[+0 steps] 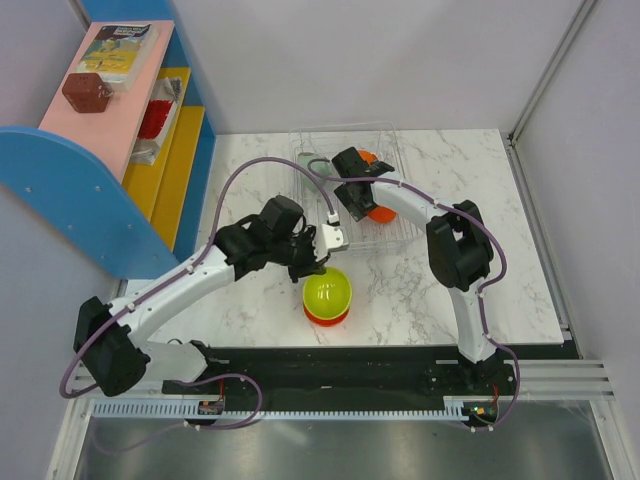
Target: Load the bowls into the dish rack
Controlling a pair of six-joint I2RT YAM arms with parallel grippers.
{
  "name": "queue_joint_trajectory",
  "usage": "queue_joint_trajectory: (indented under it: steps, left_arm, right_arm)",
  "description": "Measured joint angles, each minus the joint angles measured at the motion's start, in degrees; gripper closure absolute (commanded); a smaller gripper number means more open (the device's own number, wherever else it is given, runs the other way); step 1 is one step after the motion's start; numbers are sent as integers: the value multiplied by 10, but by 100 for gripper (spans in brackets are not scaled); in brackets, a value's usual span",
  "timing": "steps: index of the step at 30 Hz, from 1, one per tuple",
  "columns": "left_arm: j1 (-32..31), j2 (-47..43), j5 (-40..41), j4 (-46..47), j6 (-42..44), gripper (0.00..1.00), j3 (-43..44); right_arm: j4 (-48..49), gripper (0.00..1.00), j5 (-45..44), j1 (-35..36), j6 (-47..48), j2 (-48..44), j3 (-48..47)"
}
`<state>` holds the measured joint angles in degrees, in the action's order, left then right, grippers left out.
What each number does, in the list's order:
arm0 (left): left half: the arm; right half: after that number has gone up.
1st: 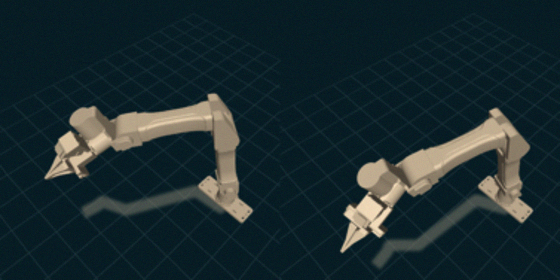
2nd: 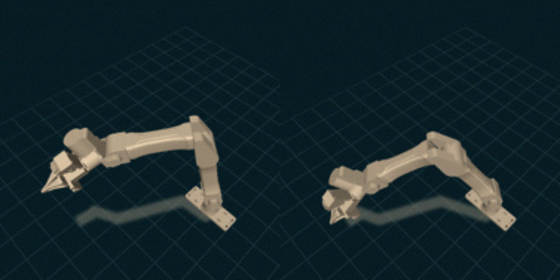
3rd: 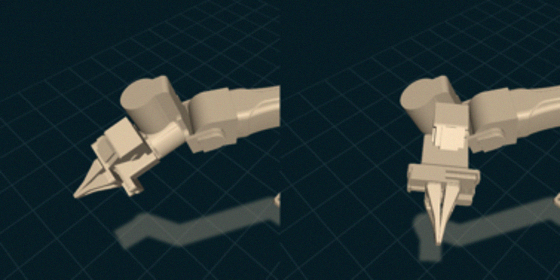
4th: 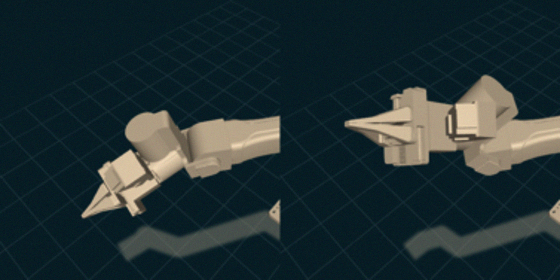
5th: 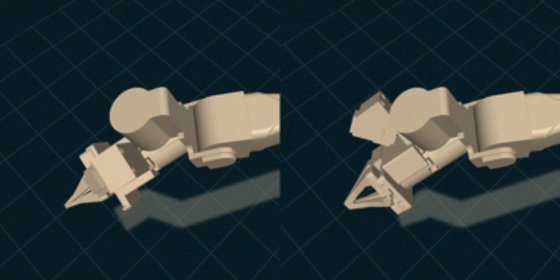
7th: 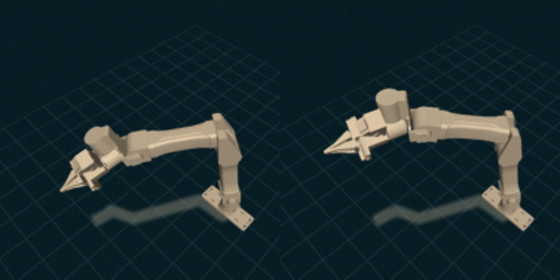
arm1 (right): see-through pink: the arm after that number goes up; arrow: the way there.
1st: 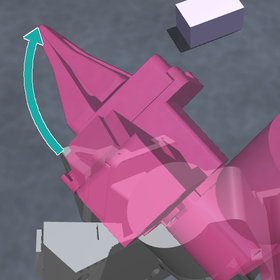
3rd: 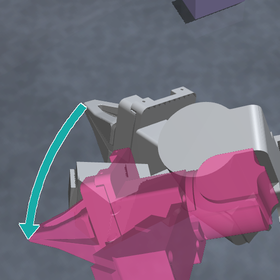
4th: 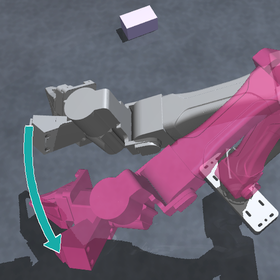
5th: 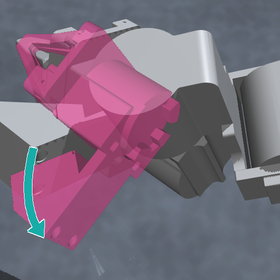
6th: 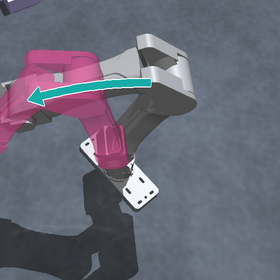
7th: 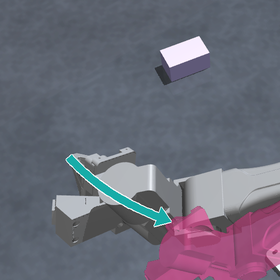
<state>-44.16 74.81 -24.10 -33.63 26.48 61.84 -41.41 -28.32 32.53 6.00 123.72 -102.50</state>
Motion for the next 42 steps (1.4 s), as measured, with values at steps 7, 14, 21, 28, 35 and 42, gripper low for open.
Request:
queue_joint_trajectory:
  steps: [7,14,21,28,35,42]
  left_arm:
    - [1,-57,-3,-40,9,98,28]
    - [20,-107,11,-42,15,98,70]
    - [40,-110,16,-43,16,98,71]
    - [58,-104,32,-43,15,98,71]
    - [72,-91,43,-42,15,98,71]
    - [76,-91,44,-42,15,98,71]
  right_arm:
    - [-7,2,17,-1,-2,0,-7]
    - [-12,2,35,-3,-2,0,-12]
    - [-16,2,45,-5,-4,0,-18]
    - [-20,2,42,-4,-9,-4,-19]
    - [-24,2,44,-2,-10,-5,-19]
    - [-23,2,-6,11,-6,-5,-19]
